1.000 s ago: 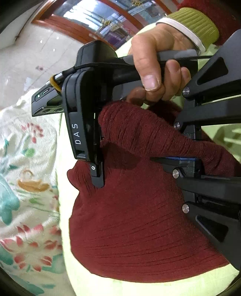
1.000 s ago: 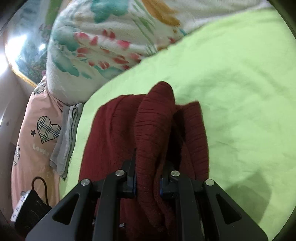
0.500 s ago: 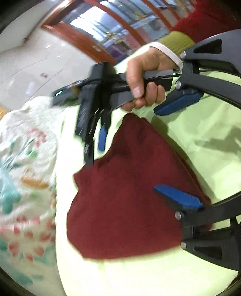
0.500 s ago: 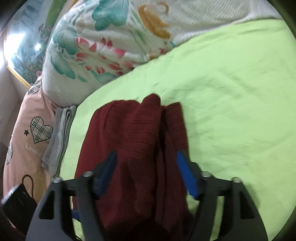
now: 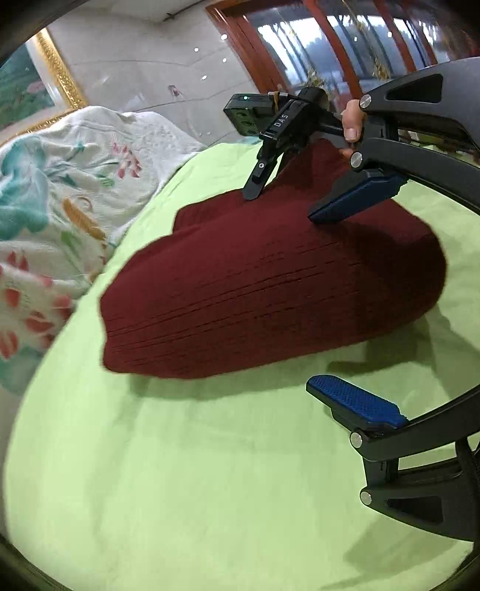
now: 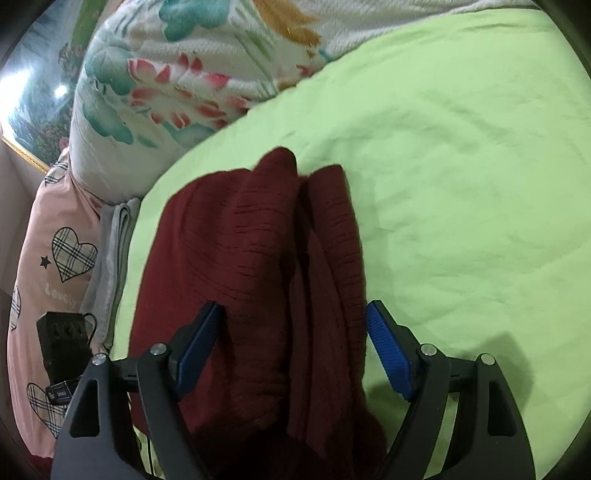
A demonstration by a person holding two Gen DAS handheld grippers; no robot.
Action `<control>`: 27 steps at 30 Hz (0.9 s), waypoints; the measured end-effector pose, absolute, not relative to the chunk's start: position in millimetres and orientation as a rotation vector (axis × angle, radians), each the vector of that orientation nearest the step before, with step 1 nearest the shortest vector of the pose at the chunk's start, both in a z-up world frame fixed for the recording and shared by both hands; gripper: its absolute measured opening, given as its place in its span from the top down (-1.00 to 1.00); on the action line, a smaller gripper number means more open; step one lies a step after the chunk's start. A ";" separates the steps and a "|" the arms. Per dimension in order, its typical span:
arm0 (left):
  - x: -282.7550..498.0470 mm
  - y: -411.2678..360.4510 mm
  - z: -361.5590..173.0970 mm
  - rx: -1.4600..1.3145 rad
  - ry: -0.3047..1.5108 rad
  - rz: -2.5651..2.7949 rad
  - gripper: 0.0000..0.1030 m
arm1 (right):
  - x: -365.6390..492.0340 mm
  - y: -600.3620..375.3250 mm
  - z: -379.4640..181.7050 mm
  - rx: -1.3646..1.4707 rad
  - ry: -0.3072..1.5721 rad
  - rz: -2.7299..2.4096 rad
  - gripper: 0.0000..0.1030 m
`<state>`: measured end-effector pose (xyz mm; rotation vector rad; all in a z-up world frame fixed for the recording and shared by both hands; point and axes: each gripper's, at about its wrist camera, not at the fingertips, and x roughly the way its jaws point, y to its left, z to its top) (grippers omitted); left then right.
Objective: Fold large clothes
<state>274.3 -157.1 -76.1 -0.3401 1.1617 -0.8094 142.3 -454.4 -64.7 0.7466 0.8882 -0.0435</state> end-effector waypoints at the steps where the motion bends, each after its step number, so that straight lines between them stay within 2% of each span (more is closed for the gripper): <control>1: 277.8 -161.3 -80.1 -0.346 1.174 -0.824 -0.66 | 144.3 -455.2 -66.5 0.749 0.890 -0.042 -0.56; 8: 288.5 -202.0 -106.8 -0.284 1.249 -0.872 -0.78 | 156.2 -455.0 -69.0 0.730 0.901 -0.026 -0.62; 19: 286.1 -212.5 -107.4 -0.250 1.261 -0.876 -0.78 | 147.6 -463.4 -65.5 0.714 0.892 -0.059 -0.62; 23: 289.5 -214.8 -107.5 -0.241 1.270 -0.890 -0.78 | 156.8 -455.3 -67.6 0.687 0.917 -0.023 -0.81; 27: 296.7 -208.5 -109.7 -0.293 1.280 -0.921 -0.73 | 163.0 -448.4 -69.2 0.664 0.950 0.002 -0.78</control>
